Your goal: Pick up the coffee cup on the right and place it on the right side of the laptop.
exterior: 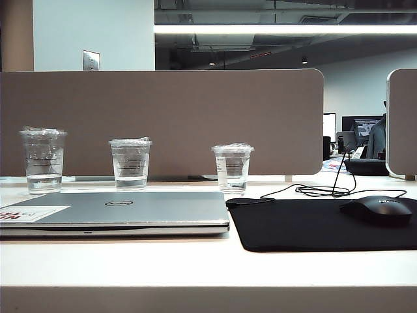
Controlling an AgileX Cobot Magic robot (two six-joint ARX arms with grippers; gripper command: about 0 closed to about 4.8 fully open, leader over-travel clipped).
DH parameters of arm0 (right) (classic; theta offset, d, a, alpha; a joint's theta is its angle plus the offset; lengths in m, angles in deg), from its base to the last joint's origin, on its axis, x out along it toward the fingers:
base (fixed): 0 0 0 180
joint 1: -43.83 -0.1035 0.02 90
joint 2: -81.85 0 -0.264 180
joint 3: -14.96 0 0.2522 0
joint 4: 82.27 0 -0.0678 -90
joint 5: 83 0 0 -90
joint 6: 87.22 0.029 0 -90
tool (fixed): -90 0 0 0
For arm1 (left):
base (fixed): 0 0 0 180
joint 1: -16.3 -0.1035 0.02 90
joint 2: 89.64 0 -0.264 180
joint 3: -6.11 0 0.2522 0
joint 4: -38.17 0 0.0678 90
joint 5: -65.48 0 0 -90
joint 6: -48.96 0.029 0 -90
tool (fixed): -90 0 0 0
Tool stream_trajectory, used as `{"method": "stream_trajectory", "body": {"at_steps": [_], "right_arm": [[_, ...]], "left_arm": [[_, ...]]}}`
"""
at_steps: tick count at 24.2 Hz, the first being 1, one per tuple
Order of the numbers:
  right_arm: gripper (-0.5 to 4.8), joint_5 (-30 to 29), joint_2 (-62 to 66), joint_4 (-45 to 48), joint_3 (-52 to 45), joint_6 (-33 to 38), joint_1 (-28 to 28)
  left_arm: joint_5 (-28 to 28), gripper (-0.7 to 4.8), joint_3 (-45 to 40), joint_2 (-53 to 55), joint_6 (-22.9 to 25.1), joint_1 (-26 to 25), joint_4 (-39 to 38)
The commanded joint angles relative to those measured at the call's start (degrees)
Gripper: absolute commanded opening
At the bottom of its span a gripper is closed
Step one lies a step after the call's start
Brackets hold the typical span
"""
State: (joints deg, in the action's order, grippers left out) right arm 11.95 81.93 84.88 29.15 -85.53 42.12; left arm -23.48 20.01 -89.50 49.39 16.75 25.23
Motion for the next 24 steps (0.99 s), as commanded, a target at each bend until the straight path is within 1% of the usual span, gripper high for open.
{"method": "stream_trajectory", "body": {"at_steps": [1, 11, 14, 15, 16, 18, 22, 24], "right_arm": [[-0.01, 0.11, -0.11, 0.81, -0.35, -0.17, -0.04], [-0.01, 0.11, -0.11, 0.87, -0.35, -0.22, -0.04], [-0.01, 0.09, -0.11, 2.43, -0.35, -0.20, -0.04], [-0.01, 0.04, -0.11, 4.33, -0.11, -0.17, -0.04], [-0.02, 0.07, -0.11, 5.60, 0.46, -0.20, -0.04], [-0.02, 0.11, -0.09, 5.62, 1.75, -0.20, -0.04], [-0.03, 0.13, 0.13, 2.93, 5.81, -0.20, -0.04], [-0.03, 0.11, 0.17, 1.14, 7.96, -0.20, -0.04]], "left_arm": [[0.20, -0.06, 0.22, 0.02, 0.24, -0.07, 0.50], [0.22, -0.06, 0.22, 0.02, 0.20, -0.04, 0.57], [0.28, -0.06, 0.33, 0.02, -0.37, 0.02, 1.77], [0.26, -0.06, 0.63, 0.02, -1.44, 0.00, 3.26], [0.17, -0.06, 1.57, 0.02, -2.60, 0.00, 3.02], [0.22, -0.06, 3.10, 0.02, -2.82, 0.00, 1.90], [0.17, -0.05, 6.71, 0.02, -2.93, 0.00, -0.04], [0.04, -0.06, 8.74, 0.02, -4.68, 0.00, -1.49]]}}
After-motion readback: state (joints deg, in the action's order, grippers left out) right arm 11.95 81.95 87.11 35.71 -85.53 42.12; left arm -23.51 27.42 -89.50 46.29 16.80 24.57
